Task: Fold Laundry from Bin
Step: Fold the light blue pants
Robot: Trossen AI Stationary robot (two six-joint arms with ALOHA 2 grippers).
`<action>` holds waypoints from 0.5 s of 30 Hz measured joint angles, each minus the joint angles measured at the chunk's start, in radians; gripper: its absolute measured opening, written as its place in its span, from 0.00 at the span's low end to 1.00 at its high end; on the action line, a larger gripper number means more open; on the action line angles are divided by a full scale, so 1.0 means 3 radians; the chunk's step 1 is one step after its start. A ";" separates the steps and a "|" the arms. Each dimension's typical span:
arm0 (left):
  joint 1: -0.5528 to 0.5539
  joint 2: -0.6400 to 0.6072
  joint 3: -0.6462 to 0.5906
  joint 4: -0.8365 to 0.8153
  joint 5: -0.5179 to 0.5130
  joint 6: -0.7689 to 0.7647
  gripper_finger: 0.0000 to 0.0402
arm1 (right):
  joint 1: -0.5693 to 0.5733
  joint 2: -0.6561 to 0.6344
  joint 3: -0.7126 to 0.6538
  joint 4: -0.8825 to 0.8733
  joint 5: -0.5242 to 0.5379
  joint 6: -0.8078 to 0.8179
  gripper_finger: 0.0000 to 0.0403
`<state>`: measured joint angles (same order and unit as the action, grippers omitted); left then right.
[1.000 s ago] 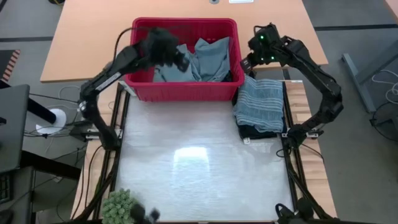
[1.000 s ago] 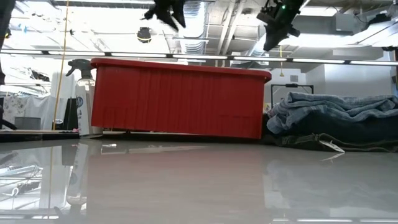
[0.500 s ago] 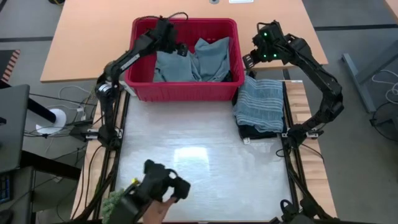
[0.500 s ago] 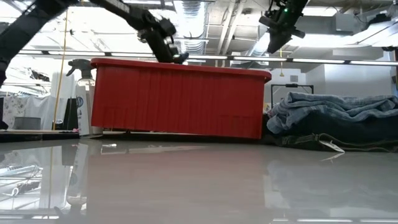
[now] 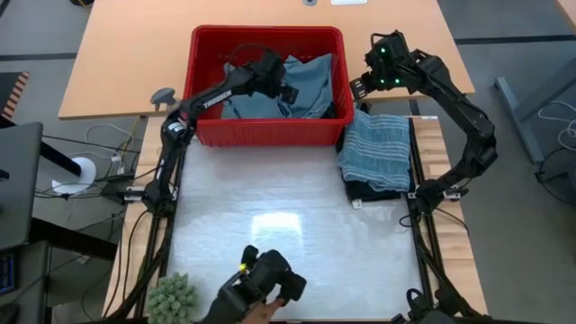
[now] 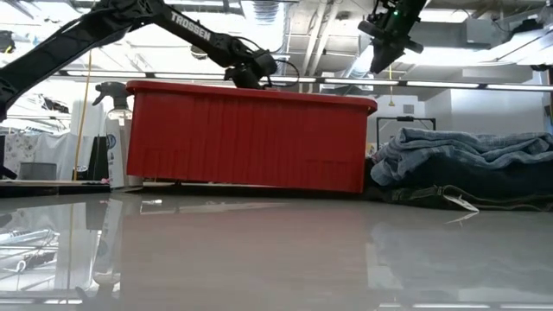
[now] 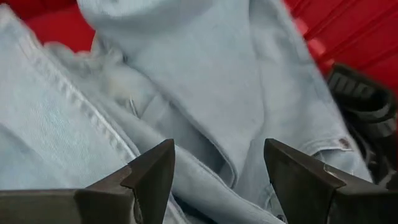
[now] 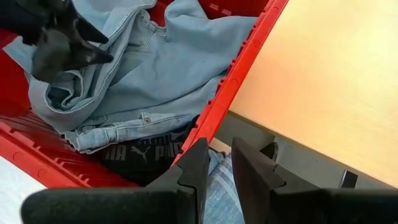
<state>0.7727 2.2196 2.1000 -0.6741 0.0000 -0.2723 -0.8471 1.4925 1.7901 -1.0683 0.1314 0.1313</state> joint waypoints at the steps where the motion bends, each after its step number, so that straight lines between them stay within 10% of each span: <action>1: -0.0020 0.0017 0.0001 -0.0041 -0.0073 -0.0037 0.59 | 0.0001 0.0000 0.0000 -0.0001 -0.0001 -0.0001 0.24; 15: -0.0040 -0.0042 -0.0003 -0.0472 -0.0444 -0.0549 0.59 | 0.0000 -0.0001 0.0001 -0.0071 -0.0001 -0.0032 0.24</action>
<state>0.7608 2.2070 2.0991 -0.8156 -0.1333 -0.4370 -0.8471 1.4921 1.7905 -1.0897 0.1310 0.1217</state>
